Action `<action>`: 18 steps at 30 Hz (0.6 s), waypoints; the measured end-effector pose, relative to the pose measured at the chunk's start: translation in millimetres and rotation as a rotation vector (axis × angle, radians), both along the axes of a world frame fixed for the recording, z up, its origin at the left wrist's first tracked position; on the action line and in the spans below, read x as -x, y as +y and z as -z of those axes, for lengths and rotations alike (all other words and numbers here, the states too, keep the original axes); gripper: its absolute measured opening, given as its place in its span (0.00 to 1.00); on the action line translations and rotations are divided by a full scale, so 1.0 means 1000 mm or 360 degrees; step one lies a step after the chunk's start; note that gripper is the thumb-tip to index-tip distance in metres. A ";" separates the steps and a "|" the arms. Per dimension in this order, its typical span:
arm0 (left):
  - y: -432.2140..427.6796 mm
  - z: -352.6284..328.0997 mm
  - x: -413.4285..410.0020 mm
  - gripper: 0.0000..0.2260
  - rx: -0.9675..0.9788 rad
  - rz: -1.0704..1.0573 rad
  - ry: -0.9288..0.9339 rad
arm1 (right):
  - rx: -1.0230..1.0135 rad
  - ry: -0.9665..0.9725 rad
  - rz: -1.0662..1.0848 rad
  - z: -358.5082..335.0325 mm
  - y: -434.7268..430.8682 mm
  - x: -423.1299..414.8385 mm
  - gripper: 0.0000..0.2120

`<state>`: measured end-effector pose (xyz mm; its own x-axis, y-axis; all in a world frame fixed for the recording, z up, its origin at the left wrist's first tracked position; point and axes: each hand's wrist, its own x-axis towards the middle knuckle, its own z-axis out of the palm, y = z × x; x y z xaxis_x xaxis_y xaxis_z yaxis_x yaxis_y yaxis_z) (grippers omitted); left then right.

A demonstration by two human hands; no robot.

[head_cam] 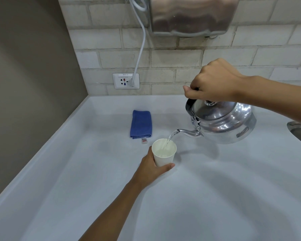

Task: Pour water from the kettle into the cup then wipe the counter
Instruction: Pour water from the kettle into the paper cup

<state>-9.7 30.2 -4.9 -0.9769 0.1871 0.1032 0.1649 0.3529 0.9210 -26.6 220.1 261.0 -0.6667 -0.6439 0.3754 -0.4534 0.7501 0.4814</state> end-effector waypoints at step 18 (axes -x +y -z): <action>0.001 0.001 0.001 0.34 0.0015 -0.0010 0.0010 | -0.0006 0.0010 -0.0001 -0.003 -0.001 -0.001 0.24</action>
<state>-10.6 30.8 -6.0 -0.9774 0.1819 0.1077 0.1685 0.3624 0.9167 -25.8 219.1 263.9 -0.6639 -0.6458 0.3771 -0.4508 0.7480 0.4872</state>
